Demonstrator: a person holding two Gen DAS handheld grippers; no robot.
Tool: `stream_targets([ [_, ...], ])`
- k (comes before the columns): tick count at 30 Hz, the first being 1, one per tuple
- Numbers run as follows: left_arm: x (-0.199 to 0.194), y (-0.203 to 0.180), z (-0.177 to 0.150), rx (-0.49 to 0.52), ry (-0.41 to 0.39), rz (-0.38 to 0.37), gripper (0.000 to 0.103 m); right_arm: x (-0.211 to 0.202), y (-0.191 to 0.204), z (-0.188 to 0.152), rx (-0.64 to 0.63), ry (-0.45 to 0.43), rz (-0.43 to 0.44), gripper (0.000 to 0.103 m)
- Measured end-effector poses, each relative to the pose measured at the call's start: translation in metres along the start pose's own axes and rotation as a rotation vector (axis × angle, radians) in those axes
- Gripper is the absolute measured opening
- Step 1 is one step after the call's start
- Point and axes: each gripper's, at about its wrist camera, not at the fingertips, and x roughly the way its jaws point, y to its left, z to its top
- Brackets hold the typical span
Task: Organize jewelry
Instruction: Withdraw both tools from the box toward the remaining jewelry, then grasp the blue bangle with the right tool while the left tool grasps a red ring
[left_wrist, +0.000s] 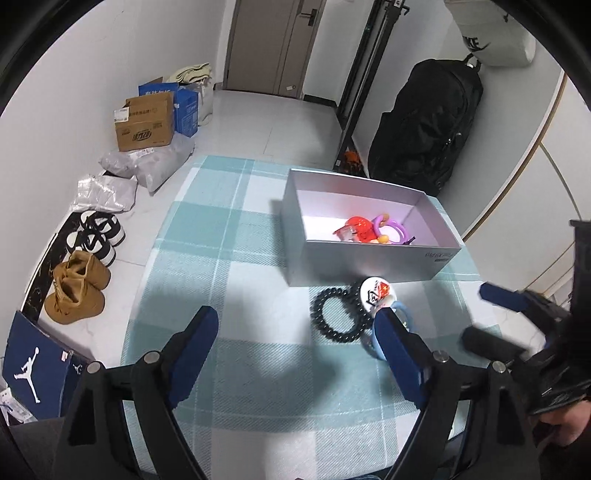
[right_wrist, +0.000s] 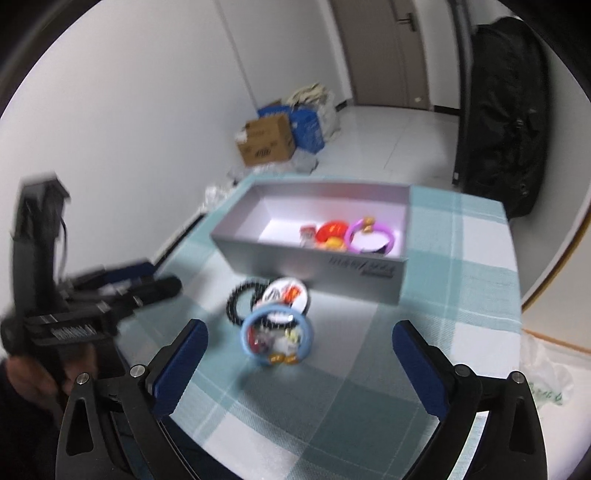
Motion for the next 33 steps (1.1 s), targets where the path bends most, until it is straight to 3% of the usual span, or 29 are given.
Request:
stream_targets([
  [6,0.01,0.021,0.0,-0.081,0.055,-0.015,0.083,0.037,0.012,-0.007,-0.027,0.109,-0.029,0.1],
  [13,0.013,0.032,0.001,-0.117,0.067,-0.033,0.083,0.061,0.025,-0.003,-0.063,0.154,-0.065,0.099],
  [16,0.016,0.036,-0.001,-0.118,0.087,-0.035,0.083,0.07,0.028,-0.002,-0.069,0.174,-0.047,0.087],
  [22,0.017,0.039,-0.003,-0.133,0.106,-0.057,0.083,0.077,0.035,-0.005,-0.128,0.198,-0.094,0.076],
  [25,0.017,0.035,-0.002,-0.115,0.105,-0.062,0.083,0.075,0.036,-0.006,-0.129,0.193,-0.114,0.062],
  [33,0.022,0.012,-0.008,-0.016,0.138,-0.114,0.083,0.057,0.024,-0.004,-0.07,0.164,-0.053,0.062],
])
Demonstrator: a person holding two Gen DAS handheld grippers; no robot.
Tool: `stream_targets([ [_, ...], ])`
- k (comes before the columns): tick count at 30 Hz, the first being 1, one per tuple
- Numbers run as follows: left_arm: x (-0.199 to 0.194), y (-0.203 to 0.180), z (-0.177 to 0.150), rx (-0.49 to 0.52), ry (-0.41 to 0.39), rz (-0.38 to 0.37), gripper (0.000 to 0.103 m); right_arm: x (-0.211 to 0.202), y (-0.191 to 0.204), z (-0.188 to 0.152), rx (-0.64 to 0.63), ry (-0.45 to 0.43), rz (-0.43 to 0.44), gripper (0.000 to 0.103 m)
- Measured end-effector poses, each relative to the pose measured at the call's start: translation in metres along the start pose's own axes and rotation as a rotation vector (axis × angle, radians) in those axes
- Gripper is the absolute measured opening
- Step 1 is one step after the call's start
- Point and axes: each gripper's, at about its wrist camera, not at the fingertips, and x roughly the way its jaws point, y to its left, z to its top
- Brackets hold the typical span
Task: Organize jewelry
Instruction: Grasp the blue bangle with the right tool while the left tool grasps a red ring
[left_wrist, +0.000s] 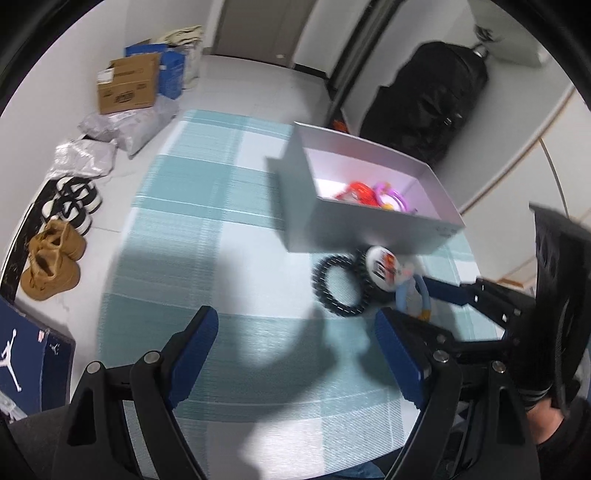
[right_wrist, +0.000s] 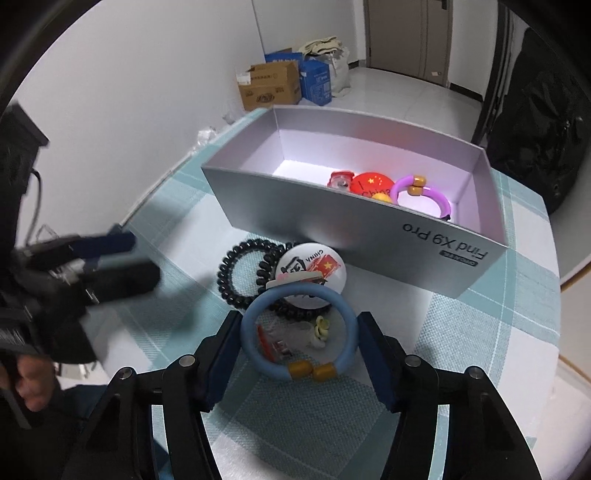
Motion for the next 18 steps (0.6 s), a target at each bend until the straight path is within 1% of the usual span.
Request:
stream_targets([
  [4,0.003,-0.011,-0.004,0.038,0.008,-0.022,0.083,-0.016,-0.009,0.0,0.037,-0.038,0.022,0.062],
  [8,0.007,-0.019,-0.006,0.045,0.035,-0.05,0.083,-0.038,-0.024,-0.003,0.09,-0.083,0.022,0.062],
  [9,0.009,-0.023,-0.006,0.05,0.043,-0.068,0.083,-0.043,-0.027,-0.004,0.102,-0.092,0.023,0.062],
  [11,0.012,-0.034,-0.009,0.08,0.05,-0.087,0.083,-0.055,-0.036,-0.003,0.141,-0.116,0.026,0.062],
  [14,0.019,-0.048,-0.012,0.125,0.07,-0.092,0.083,-0.069,-0.052,-0.008,0.2,-0.141,0.037,0.062],
  [16,0.021,-0.054,-0.012,0.13,0.087,-0.115,0.083,-0.077,-0.058,-0.012,0.226,-0.148,0.043,0.062],
  [18,0.022,-0.058,-0.011,0.145,0.082,-0.098,0.082,-0.082,-0.063,-0.013,0.245,-0.159,0.059,0.062],
])
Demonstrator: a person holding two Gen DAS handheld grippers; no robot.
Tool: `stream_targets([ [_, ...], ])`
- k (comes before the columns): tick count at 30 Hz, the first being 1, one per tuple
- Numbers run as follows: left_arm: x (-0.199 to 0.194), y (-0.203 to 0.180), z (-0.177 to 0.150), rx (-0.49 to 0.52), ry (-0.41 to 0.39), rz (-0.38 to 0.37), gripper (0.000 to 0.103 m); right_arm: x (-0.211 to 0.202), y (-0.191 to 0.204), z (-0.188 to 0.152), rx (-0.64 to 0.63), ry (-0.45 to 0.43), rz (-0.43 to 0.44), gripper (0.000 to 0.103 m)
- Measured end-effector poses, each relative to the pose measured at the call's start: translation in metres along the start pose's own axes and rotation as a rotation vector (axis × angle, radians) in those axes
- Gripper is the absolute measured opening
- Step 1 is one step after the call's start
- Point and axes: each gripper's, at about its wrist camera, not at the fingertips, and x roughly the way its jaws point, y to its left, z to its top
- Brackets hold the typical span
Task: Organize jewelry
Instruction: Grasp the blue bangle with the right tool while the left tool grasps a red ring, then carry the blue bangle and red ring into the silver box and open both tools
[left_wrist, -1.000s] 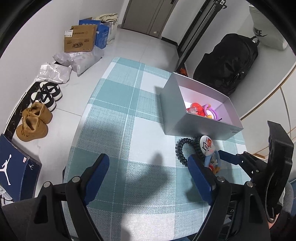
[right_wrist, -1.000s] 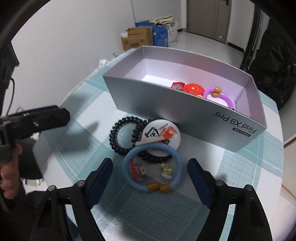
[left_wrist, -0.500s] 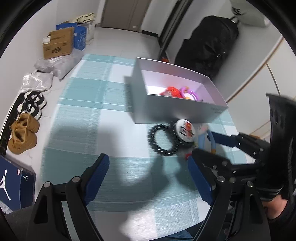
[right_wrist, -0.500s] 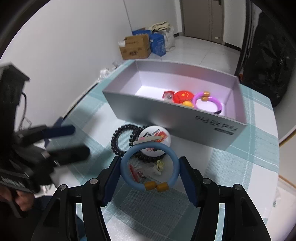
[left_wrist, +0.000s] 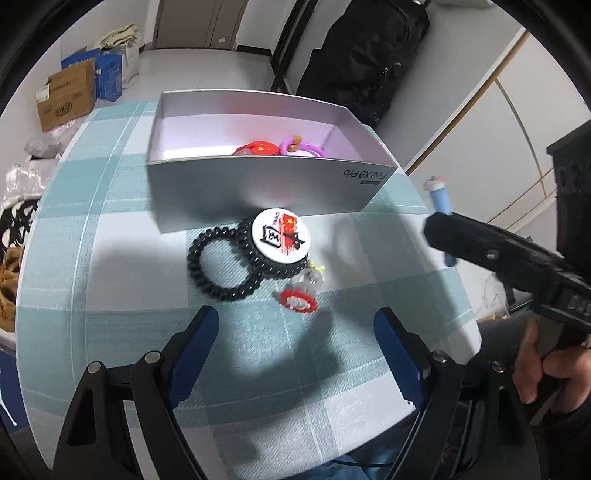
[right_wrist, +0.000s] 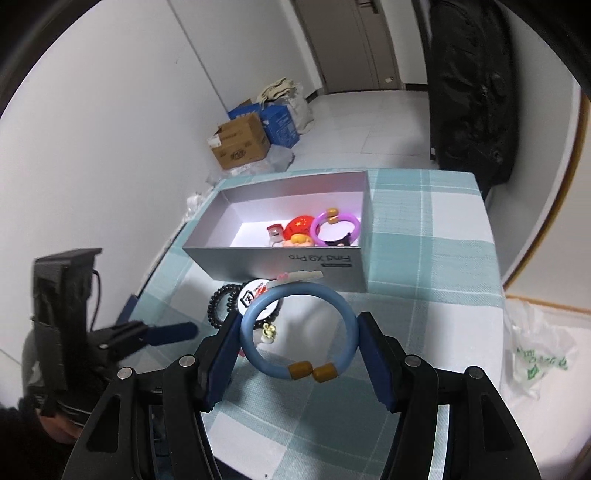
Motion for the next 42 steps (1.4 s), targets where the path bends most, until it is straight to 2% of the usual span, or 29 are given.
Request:
stream_targets([
  [2,0.002,0.0,0.002,-0.004,0.004,0.006,0.08,-0.003,-0.002,0.001,0.008,-0.016,0.009,0.062],
  [4,0.006,-0.001,0.003,-0.013,0.021,-0.004,0.071,-0.011,-0.003,0.001,0.015,-0.035,0.02,0.062],
  [7,0.014,-0.006,0.005,-0.014,0.05,0.021,0.071,-0.016,-0.005,0.003,0.021,-0.056,0.032,0.062],
  [12,0.017,-0.012,0.008,-0.011,0.052,0.072,0.068,-0.028,-0.012,0.003,0.045,-0.083,0.04,0.062],
  [15,0.018,-0.015,0.009,-0.001,0.047,0.116,0.054,-0.032,-0.015,0.003,0.057,-0.092,0.047,0.062],
  [17,0.019,-0.017,0.008,0.016,0.046,0.133,0.036,-0.035,-0.016,0.002,0.057,-0.098,0.047,0.062],
  [18,0.02,-0.019,0.008,0.02,0.049,0.138,0.023,-0.035,-0.016,0.002,0.056,-0.099,0.047,0.062],
  [20,0.02,-0.02,0.008,0.022,0.05,0.143,0.021,-0.037,-0.017,0.001,0.053,-0.103,0.044,0.062],
  [21,0.02,-0.019,0.008,0.019,0.052,0.136,0.016,-0.037,-0.018,0.002,0.054,-0.105,0.044,0.062],
  [33,0.02,-0.018,0.009,0.006,0.059,0.083,0.015,-0.036,-0.017,0.001,0.048,-0.103,0.046,0.062],
  [42,0.013,-0.025,0.012,0.002,0.031,0.035,0.015,-0.029,-0.019,0.001,0.066,-0.086,0.035,0.062],
])
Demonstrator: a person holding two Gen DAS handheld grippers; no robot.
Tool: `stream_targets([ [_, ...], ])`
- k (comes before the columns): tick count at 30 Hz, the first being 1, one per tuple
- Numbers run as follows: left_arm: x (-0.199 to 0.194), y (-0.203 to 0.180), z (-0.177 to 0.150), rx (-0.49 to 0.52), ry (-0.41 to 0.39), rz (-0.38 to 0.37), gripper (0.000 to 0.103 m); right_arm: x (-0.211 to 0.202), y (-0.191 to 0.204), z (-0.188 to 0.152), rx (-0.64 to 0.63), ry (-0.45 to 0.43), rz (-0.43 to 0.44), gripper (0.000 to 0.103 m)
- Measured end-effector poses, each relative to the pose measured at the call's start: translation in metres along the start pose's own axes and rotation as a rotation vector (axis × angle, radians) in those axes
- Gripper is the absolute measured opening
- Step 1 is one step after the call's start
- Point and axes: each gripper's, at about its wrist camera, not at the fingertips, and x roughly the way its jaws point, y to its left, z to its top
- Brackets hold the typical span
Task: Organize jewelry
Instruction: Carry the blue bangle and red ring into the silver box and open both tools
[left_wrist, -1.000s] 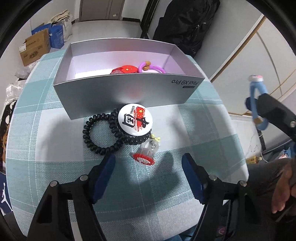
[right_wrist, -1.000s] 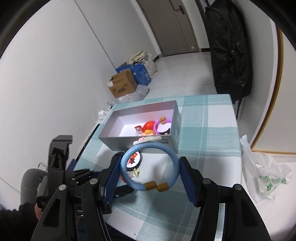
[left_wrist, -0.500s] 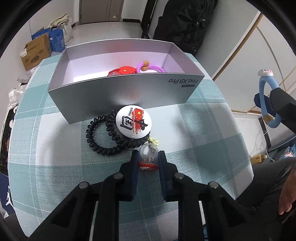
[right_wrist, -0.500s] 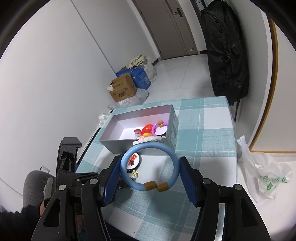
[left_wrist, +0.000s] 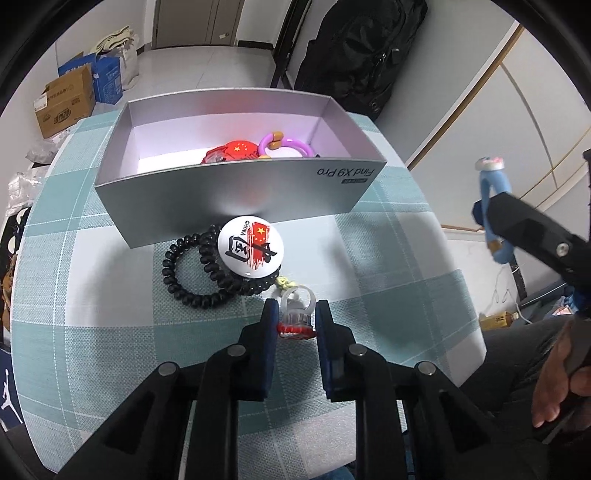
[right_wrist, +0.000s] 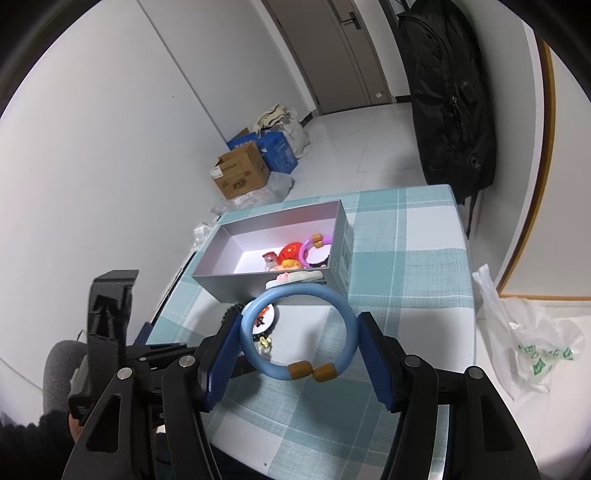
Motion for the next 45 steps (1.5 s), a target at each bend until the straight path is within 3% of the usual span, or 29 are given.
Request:
stream_targets([
  [7,-0.016,0.003,0.004,-0.041,-0.037,-0.041,0.015,0.005,0.002,0.0,0.017,0.014,0.029,0.062],
  [13,-0.042,0.003,0.016,-0.055,-0.131,-0.074,0.015,0.005,0.005,0.012,0.042,-0.008,0.05,0.062],
  [26,-0.065,0.028,0.046,-0.136,-0.245,-0.089,0.015,0.027,0.028,0.039,0.027,-0.018,0.089,0.062],
  [33,-0.053,0.048,0.06,-0.194,-0.215,-0.114,0.015,0.047,0.024,0.054,0.062,0.008,0.119,0.062],
  [45,-0.027,0.06,0.081,-0.203,-0.161,-0.112,0.015,0.09,0.009,0.08,0.153,0.088,0.182,0.062],
])
